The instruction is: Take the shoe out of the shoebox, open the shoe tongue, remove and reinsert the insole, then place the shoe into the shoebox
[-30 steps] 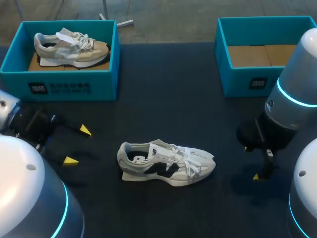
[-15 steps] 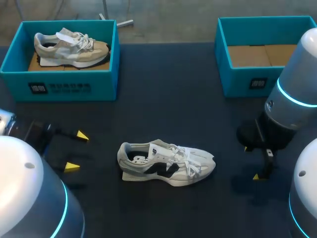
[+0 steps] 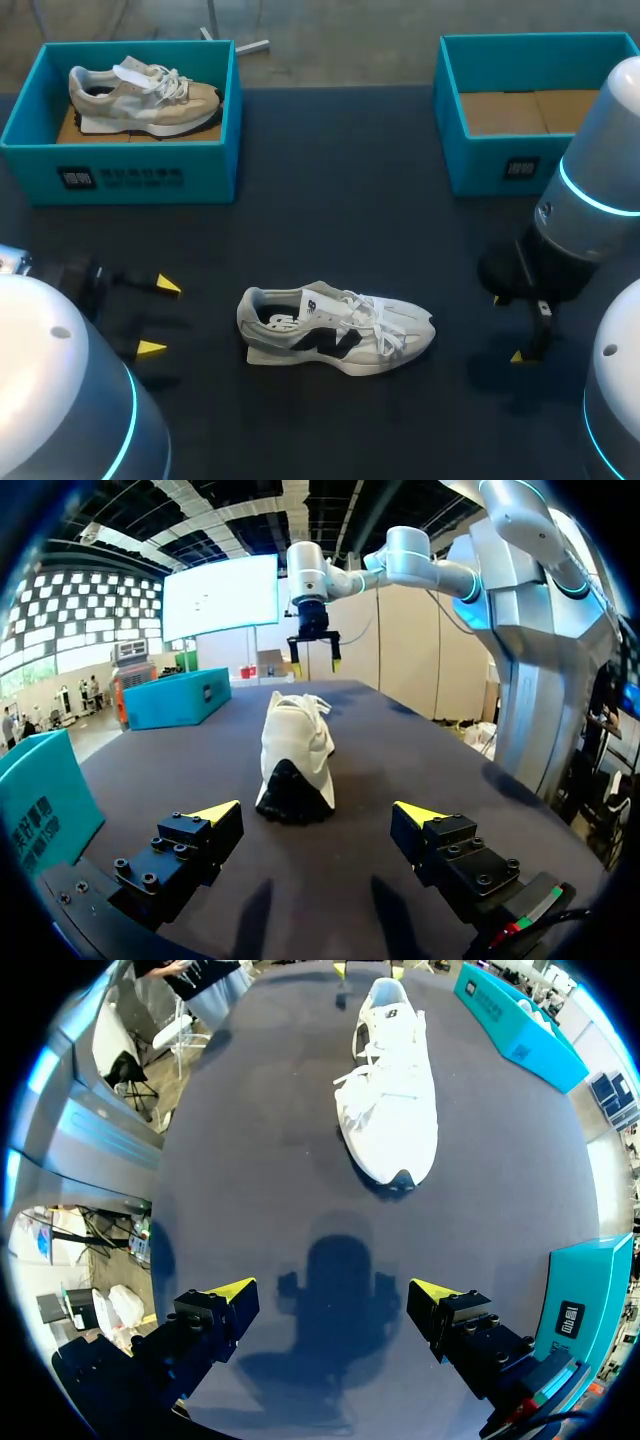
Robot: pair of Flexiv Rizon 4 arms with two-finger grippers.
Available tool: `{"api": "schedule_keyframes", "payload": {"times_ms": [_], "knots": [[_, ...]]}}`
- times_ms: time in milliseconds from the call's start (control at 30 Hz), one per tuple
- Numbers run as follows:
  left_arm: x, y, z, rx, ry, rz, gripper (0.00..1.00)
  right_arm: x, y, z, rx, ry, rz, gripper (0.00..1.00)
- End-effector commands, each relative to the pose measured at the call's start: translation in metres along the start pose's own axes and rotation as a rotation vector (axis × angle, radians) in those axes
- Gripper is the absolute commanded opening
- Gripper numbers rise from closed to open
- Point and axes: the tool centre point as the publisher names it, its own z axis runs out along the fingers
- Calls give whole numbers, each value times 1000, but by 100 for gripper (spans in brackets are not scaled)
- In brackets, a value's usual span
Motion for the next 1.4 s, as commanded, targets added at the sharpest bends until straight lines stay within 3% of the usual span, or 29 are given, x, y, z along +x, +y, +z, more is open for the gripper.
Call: {"api": "schedule_keyframes", "payload": {"times_ms": [33, 500, 867, 1400], "knots": [[-2, 11, 2, 34, 2, -8, 100, 1, 0, 1, 1, -2, 1, 100], [-7, 34, -4, 127, 1, -38, 100, 1, 0, 1, 1, -2, 1, 100], [-5, 32, 0, 169, -1, -66, 100, 1, 0, 1, 1, -2, 1, 100], [1, 22, 30, 153, 11, -87, 100, 1, 0, 1, 1, -2, 1, 100]]}}
